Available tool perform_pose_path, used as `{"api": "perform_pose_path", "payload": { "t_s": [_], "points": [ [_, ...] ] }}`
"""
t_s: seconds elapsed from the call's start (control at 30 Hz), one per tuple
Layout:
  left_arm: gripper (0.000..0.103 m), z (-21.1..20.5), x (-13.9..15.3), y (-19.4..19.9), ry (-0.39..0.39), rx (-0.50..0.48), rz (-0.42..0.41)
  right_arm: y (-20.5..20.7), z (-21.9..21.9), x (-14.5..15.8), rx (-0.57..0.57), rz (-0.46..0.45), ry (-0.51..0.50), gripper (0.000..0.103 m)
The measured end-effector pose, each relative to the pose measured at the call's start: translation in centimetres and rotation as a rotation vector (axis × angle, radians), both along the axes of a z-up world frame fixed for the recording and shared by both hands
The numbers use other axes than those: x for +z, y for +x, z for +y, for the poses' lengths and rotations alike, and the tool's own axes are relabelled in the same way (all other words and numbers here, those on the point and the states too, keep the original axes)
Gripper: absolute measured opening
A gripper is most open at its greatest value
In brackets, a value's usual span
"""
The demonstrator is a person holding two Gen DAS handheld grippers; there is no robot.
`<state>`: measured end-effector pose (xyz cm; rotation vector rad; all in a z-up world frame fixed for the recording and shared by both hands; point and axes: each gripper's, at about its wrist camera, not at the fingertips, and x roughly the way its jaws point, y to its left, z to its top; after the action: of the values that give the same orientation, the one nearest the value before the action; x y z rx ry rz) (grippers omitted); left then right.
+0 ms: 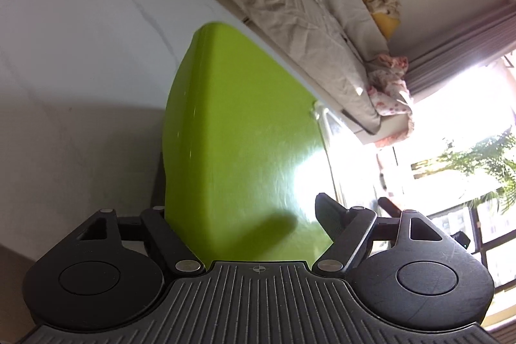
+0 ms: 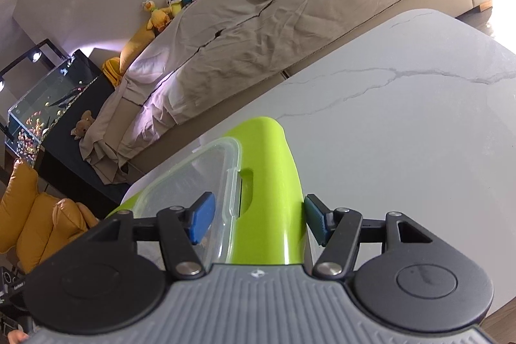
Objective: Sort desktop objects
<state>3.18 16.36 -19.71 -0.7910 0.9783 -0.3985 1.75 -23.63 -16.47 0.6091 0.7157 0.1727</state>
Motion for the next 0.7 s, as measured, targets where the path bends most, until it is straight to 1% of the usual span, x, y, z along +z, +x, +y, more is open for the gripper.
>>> {"api": "perform_pose_path", "payload": {
  "t_s": [0.1,0.17,0.2,0.23,0.27,0.3,0.33,0.43,0.53,0.6,0.63,0.7],
  "points": [
    [0.080,0.8,-1.4,-0.7,-0.045,0.050,0.042,0.2,0.3,-0.8,0.028,0.013,0.013,0.064],
    [0.079,1.3,-1.4,-0.9,-0.032,0.088,0.039,-0.3,0.4,-1.1,0.013,0.028,0.053,0.064],
    [0.081,1.3,-1.0,-1.0,0.000,0.107,0.025,-0.6,0.5,-1.2,0.010,0.031,0.065,0.067],
    [0.086,1.2,-0.5,-0.9,0.041,0.119,0.006,-1.2,0.7,-1.2,0.012,0.031,0.070,0.073],
    [0.088,1.1,0.1,-0.8,0.081,0.128,-0.012,-1.8,0.7,-1.2,0.012,0.029,0.070,0.076],
    [0.090,1.0,0.4,-0.6,0.100,0.132,-0.017,-2.2,0.8,-1.2,0.010,0.030,0.071,0.080],
    [0.094,0.9,0.6,-0.2,0.109,0.133,-0.016,-2.5,0.9,-1.4,0.007,0.034,0.075,0.081],
    [0.095,0.9,0.8,1.1,0.131,0.133,0.004,-3.2,1.1,-2.0,-0.005,0.048,0.087,0.081],
    [0.095,1.4,0.8,2.2,0.140,0.124,0.026,-2.2,0.6,-1.8,-0.023,0.053,0.063,0.081],
    [0.095,1.6,0.8,2.6,0.152,0.111,0.032,-1.3,0.9,-1.4,-0.004,0.040,0.017,0.081],
    [0.095,1.4,0.7,2.9,0.165,0.103,0.034,-0.8,1.1,-1.2,0.005,0.033,-0.009,0.086],
    [0.096,1.4,0.6,3.2,0.171,0.095,0.035,-0.2,1.6,-1.1,0.016,0.029,-0.017,0.085]
  ]
}}
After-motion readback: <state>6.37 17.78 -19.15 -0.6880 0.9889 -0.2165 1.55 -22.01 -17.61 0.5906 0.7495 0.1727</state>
